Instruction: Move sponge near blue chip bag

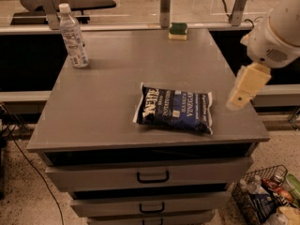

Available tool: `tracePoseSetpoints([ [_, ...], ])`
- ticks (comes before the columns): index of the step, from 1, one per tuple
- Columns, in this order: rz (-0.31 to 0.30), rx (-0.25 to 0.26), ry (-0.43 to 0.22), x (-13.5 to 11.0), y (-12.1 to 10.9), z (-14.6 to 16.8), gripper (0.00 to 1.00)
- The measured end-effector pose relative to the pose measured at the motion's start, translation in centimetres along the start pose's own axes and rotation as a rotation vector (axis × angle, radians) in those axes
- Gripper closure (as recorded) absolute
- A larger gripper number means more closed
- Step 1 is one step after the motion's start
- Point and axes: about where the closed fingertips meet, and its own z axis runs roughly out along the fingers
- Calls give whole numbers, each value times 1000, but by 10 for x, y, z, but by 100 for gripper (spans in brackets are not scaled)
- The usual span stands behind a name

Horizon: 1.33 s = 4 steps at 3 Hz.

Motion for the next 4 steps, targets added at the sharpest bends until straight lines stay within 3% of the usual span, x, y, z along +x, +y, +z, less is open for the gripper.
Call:
tracePoseSetpoints([
  [1, 72, 89, -95, -19, -65, 38, 0],
  [2, 92, 118, -161, -44, -120, 71, 0],
  [3, 101, 166, -201, -54, -145, 56, 0],
  [4, 101, 166, -200, -54, -145, 56, 0],
])
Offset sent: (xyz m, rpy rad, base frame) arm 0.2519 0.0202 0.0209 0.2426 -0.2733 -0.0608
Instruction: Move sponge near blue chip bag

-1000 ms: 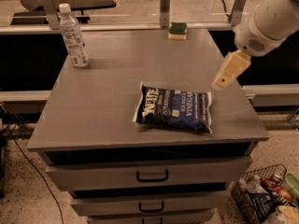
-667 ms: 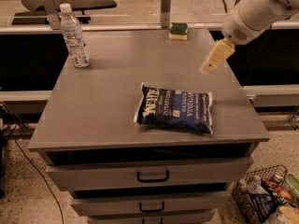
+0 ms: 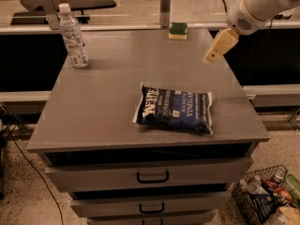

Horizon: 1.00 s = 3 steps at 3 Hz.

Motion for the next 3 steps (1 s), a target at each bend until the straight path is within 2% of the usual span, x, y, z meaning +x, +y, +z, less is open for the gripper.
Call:
tracePoseSetpoints([
  [1, 39, 33, -39, -3, -6, 8, 0],
  [2, 152, 115, -110, -11, -36, 47, 0],
  [3, 302, 210, -199, -22, -81, 95, 0],
])
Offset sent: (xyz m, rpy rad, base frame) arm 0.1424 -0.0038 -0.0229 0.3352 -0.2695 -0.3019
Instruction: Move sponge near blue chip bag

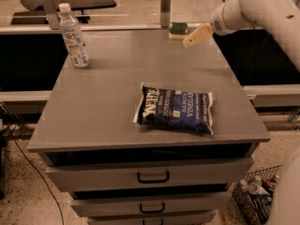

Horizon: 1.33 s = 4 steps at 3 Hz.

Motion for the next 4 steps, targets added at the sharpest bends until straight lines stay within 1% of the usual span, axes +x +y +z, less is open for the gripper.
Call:
tracePoseSetpoints([
  [1, 134, 68, -45, -6, -28, 55, 0],
  [2, 299, 92, -42, 7, -46, 115, 0],
  [3, 359, 72, -35, 11, -41, 145, 0],
  [4, 389, 32, -48, 8, -30, 164, 0],
])
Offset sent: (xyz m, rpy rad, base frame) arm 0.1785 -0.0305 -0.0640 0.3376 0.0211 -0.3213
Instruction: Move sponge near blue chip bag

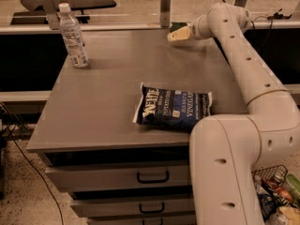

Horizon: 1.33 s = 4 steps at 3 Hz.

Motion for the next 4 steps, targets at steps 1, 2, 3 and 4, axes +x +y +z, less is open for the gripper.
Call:
tracePoseSetpoints([
  [1, -3, -43, -23, -8, 14, 7, 0],
  [2, -1, -97, -20, -8, 33, 14, 24],
  [3, 16, -130, 8, 1, 44, 18, 48],
  [4, 31, -137, 30, 6, 45, 17, 71],
])
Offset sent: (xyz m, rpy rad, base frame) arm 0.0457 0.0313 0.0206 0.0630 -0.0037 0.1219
